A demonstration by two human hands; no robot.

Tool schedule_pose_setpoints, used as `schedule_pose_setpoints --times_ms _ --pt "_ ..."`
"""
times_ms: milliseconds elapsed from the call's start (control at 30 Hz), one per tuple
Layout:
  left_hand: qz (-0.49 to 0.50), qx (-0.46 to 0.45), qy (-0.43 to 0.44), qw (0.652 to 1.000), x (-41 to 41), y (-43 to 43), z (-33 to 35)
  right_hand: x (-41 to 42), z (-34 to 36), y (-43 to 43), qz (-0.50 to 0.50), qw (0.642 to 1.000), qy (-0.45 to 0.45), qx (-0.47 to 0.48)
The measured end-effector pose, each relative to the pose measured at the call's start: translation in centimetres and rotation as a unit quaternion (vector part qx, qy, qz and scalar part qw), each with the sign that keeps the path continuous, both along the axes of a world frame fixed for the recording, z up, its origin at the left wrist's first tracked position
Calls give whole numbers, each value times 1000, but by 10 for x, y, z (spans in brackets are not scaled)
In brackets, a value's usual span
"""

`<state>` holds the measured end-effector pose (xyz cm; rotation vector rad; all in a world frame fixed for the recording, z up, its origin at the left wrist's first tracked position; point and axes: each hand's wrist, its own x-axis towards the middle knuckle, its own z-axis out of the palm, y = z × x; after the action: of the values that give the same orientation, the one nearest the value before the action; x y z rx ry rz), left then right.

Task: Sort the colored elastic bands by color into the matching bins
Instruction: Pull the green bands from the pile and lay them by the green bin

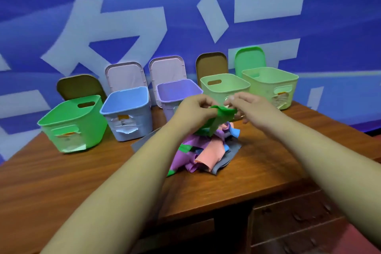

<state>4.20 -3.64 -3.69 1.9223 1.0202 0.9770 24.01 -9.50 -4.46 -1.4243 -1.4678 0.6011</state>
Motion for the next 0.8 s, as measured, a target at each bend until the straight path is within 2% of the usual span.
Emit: schedule_pose_setpoints --times_ms 167,367,433,667,800 --pt "52 -44 -16 998 -25 -17 7 -22 16 -27 72 995 -66 18" --pt "57 -57 -27 996 -50 -21 9 -45 35 -15 34 980 -173 88" --pt "50 -51 -24 997 -57 -18 9 -52 43 -8 23 978 -177 103" --pt "87 16 80 993 -67 -14 3 -78 84 16 -15 978 -152 145" --pt "143 64 176 972 -66 -11 -10 -86 106 28 -37 981 -122 146"
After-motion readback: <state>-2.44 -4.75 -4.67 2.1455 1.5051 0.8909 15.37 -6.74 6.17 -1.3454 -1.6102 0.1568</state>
